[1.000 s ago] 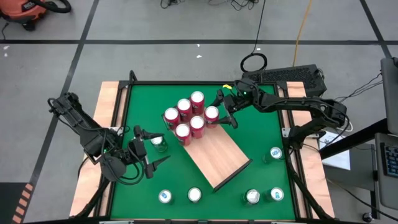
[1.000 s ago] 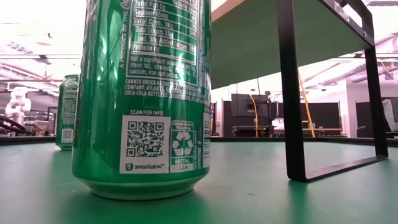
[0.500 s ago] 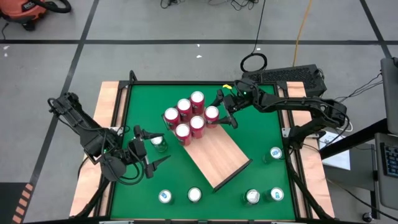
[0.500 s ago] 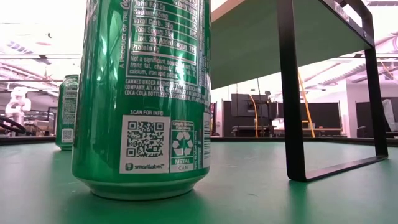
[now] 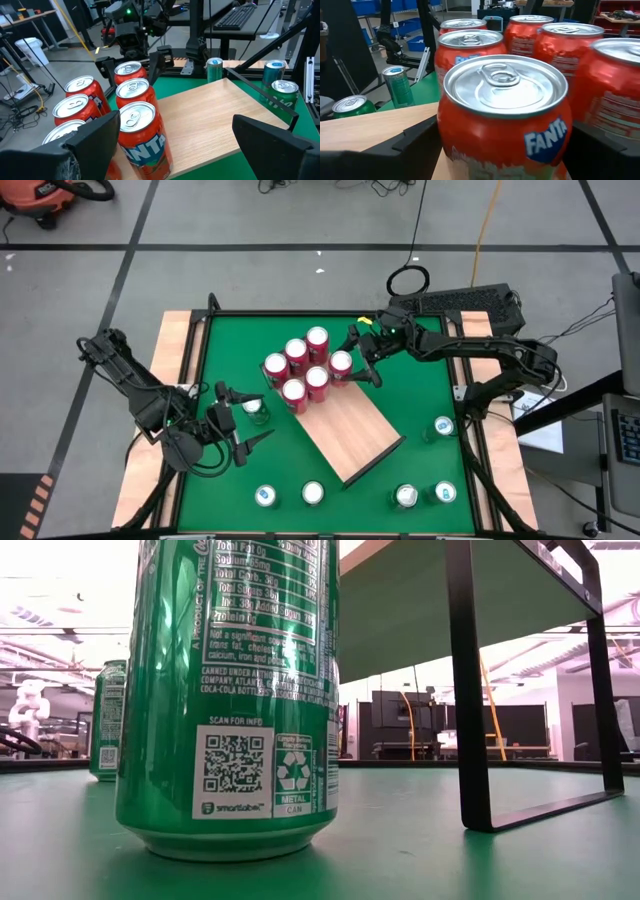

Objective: Place canned beverage on shelf
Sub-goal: Put the red soda can on the shelf aligned with the other red soda can

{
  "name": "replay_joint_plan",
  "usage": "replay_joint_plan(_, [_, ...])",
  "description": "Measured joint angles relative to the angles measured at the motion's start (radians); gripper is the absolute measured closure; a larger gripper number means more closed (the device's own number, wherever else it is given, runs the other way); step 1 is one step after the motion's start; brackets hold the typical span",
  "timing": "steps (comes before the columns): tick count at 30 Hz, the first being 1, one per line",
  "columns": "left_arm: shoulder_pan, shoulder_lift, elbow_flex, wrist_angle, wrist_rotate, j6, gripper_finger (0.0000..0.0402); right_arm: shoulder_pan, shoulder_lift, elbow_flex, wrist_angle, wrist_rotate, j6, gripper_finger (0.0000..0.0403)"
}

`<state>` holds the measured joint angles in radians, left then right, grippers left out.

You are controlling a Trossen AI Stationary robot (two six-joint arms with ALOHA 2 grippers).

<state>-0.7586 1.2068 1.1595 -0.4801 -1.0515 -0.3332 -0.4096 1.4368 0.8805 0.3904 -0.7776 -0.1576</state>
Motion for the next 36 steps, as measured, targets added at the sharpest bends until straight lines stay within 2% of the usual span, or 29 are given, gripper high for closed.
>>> replay_joint_plan(5, [0.000,0.000,0.000,0.000,0.000,0.001,0.0018,0.015,0.000,0.000,0.002,0.067,0.014,0.0062])
replay_joint_plan(24, [0.000,0.000,0.000,-0.026,0.000,-0.001,0.0018,0.012,-0.040,-0.001,0.033,0.075,0.162,0.0061])
replay_joint_plan(31, [-0.001,0.000,0.000,-0.026,0.000,-0.002,0.0018,0.012,-0.108,-0.001,0.050,0.081,0.204,0.0061])
replay_joint_plan(36, [-0.001,0.000,0.000,-0.026,0.000,-0.002,0.0018,-0.011,-0.191,-0.001,-0.006,0.099,0.191,0.0061])
